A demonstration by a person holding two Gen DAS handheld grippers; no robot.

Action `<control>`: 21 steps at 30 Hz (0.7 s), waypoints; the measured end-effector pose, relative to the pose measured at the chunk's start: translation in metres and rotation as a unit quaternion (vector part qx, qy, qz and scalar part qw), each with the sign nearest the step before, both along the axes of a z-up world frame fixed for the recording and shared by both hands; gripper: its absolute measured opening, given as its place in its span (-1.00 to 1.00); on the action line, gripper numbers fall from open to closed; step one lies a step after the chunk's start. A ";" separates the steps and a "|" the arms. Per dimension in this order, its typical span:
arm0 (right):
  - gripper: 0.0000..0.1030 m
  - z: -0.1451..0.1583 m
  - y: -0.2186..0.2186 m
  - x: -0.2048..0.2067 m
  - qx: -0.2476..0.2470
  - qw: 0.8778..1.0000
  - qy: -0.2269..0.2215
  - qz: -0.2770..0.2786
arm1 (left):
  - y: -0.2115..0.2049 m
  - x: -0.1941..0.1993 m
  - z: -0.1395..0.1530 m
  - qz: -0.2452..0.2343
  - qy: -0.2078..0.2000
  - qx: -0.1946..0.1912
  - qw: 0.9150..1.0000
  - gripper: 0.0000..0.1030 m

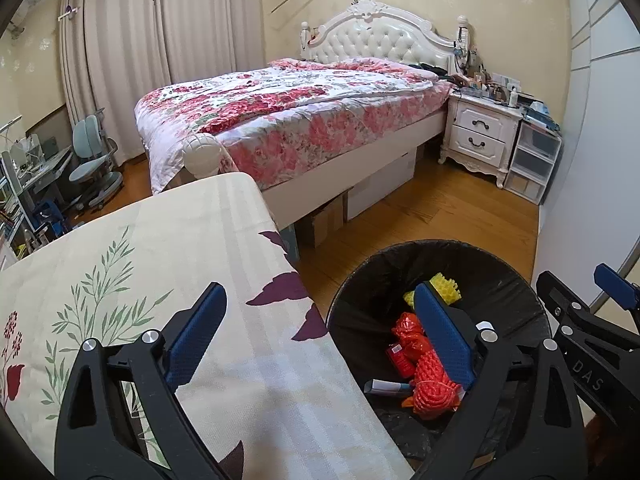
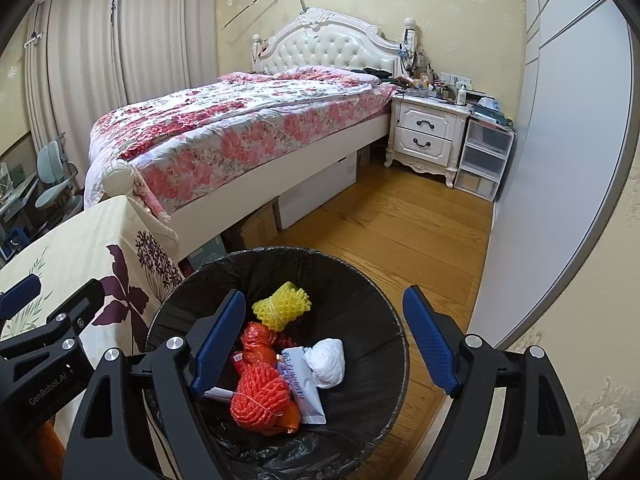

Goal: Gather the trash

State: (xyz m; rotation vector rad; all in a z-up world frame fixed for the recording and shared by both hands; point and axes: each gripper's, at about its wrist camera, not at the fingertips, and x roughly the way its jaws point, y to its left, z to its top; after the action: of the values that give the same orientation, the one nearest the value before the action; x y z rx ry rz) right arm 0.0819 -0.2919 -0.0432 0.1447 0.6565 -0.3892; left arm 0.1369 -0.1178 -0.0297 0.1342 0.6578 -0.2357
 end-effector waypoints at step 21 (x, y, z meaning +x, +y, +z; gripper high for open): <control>0.58 0.017 0.027 -0.034 -0.027 1.000 -0.008 0.008 | 0.031 -0.041 0.017 0.020 -0.008 -0.004 1.000 0.81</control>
State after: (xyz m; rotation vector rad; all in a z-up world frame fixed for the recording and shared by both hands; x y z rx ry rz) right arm 0.0477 -0.2647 -0.0260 0.0914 0.6297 -0.3900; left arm 0.0958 -0.0865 -0.0127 0.1149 0.6424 -0.1992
